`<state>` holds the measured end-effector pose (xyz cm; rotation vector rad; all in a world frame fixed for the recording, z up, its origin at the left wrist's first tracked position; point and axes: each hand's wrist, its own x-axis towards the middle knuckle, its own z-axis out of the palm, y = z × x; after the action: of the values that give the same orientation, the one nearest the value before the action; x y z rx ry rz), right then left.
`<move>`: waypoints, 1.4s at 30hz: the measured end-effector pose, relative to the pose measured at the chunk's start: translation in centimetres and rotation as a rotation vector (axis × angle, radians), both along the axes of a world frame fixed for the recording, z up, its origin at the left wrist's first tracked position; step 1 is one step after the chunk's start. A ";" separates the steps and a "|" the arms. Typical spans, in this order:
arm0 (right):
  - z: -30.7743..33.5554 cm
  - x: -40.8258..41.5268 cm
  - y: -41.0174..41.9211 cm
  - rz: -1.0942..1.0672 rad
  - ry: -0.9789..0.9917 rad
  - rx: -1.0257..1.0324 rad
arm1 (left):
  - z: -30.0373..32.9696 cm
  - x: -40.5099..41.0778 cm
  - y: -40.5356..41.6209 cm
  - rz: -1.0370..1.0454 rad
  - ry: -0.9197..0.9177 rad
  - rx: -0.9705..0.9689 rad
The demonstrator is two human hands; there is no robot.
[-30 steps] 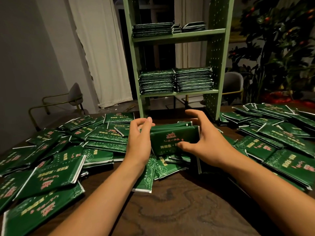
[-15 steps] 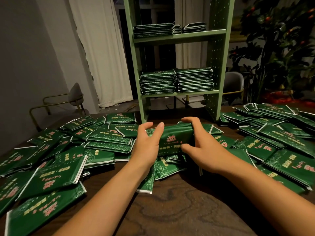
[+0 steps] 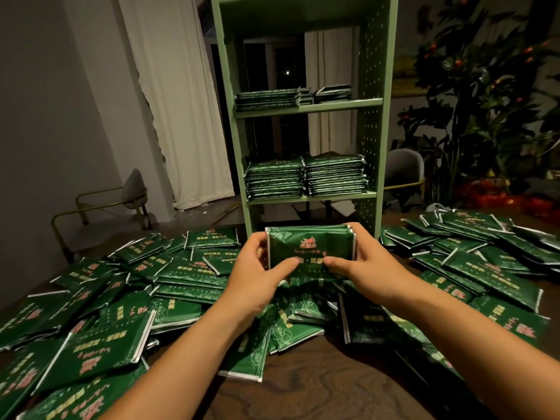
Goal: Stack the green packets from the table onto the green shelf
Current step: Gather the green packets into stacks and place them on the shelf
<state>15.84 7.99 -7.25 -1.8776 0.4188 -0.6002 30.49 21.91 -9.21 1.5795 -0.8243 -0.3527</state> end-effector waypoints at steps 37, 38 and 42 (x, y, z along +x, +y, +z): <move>12.3 -1.4 -4.4 -0.127 -0.210 -1.107 | 14.2 1.7 -3.2 -0.053 0.280 -0.078; 12.1 -1.3 -4.6 -0.078 -0.166 -1.255 | 14.3 1.7 -3.3 -0.059 0.309 -0.060; 11.3 -0.2 -4.1 -0.059 -0.187 -1.426 | 14.3 2.0 -3.6 -0.124 0.428 0.005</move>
<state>15.64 3.92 4.07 -3.0825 -0.1910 -1.3009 32.46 18.34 5.05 1.3905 -0.5874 -0.7527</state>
